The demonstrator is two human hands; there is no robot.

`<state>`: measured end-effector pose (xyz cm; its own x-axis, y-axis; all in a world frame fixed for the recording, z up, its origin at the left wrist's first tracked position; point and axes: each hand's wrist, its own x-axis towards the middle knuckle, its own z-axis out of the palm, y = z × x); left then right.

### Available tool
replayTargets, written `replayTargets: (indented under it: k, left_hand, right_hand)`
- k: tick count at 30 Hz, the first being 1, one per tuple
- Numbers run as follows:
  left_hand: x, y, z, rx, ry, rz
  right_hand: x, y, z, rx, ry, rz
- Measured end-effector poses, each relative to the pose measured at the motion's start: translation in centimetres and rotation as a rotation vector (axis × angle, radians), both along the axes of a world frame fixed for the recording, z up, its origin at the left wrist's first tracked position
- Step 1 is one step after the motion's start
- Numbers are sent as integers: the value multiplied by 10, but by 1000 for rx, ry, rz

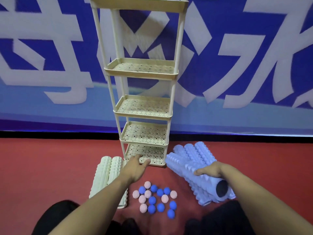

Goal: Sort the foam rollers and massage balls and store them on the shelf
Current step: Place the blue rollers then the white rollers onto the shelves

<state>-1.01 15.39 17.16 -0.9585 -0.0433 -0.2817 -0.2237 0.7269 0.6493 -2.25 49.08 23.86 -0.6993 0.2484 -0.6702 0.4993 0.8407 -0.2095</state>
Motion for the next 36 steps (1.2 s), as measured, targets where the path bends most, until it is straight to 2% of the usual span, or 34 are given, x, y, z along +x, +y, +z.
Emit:
replayTargets:
  k: [3, 12, 18, 29, 36]
  left_hand:
    - [10, 5, 4, 60, -31, -9]
    - [26, 13, 6, 230, -176, -2]
    - [18, 7, 8, 335, -308, 175]
    - [-46, 23, -67, 665, -502, 441]
    - [-108, 15, -142, 725, -570, 525]
  right_hand:
    - [10, -18, 3, -9, -44, 40]
    - [24, -67, 1, -170, 90, 143]
    - [4, -87, -4, -202, 91, 160]
    - [-55, -120, -114, -236, 25, 122]
    - [-97, -130, -184, -310, 36, 97]
